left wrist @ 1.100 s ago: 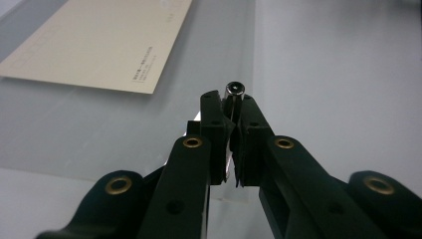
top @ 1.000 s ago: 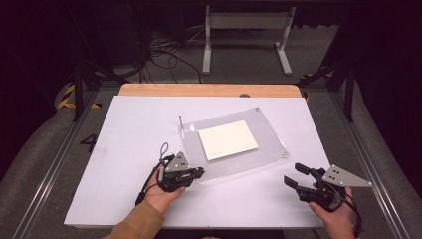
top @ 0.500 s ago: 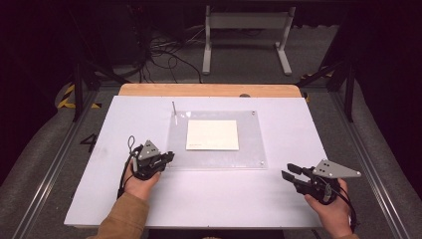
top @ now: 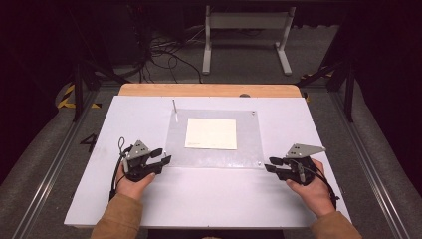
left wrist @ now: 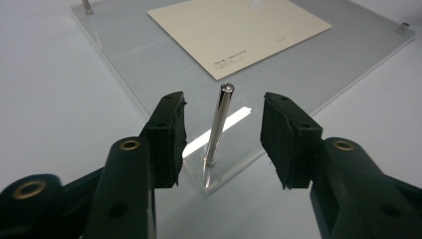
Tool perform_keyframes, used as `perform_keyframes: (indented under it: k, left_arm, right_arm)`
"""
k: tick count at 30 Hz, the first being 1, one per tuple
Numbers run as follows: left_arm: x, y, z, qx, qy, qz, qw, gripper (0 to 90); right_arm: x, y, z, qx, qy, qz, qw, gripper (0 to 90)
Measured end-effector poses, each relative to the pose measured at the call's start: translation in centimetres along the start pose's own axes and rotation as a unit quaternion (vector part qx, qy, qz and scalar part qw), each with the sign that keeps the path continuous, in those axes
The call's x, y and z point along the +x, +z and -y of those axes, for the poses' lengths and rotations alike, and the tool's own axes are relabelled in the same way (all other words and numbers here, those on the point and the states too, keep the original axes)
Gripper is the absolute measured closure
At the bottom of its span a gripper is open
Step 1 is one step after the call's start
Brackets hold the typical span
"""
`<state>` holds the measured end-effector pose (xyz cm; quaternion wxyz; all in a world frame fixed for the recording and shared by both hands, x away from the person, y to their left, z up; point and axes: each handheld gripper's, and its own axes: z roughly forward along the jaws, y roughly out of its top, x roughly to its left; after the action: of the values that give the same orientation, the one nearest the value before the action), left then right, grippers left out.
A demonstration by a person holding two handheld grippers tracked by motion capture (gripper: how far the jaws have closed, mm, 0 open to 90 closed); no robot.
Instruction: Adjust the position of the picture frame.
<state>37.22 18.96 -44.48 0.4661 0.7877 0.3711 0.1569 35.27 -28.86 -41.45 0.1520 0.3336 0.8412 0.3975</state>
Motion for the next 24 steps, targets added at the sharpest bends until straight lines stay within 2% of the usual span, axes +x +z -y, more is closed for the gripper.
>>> perform_keyframes:
  k: [3, 5, 11, 15, 17, 24]
  left_arm:
    - [0.0, -0.4, 0.1, -0.004, -0.001, 0.008, 1.0, 47.9]
    - [0.0, -0.8, 0.2, -0.004, 0.002, 0.008, 1.0, 45.2]
    - [-0.1, -1.7, 0.4, -0.013, 0.009, -0.001, 0.9999, 41.7]
    - [0.2, -1.9, 0.5, -0.019, 0.008, -0.005, 0.9998, 41.2]
    - [0.3, -2.1, 0.7, -0.022, 0.002, -0.004, 0.9997, 40.7]
    - [0.5, -2.2, 0.8, -0.028, 0.001, -0.008, 0.9996, 40.3]
  right_arm:
    - [-0.3, 0.8, -0.4, 0.012, -0.001, -0.005, 0.9999, 63.8]
    - [-0.6, 1.8, -0.9, 0.031, -0.001, -0.009, 0.9995, 63.3]
    - [-1.2, 3.6, -1.7, 0.07, -0.005, -0.015, 0.9974, 62.7]
    - [-1.5, 4.2, -1.8, 0.075, -0.007, -0.02, 0.9969, 62.8]
    - [-1.7, 4.7, -1.7, 0.081, -0.013, -0.024, 0.9963, 65.4]
    - [-1.8, 5.2, -1.6, 0.094, -0.026, -0.026, 0.9949, 74.2]
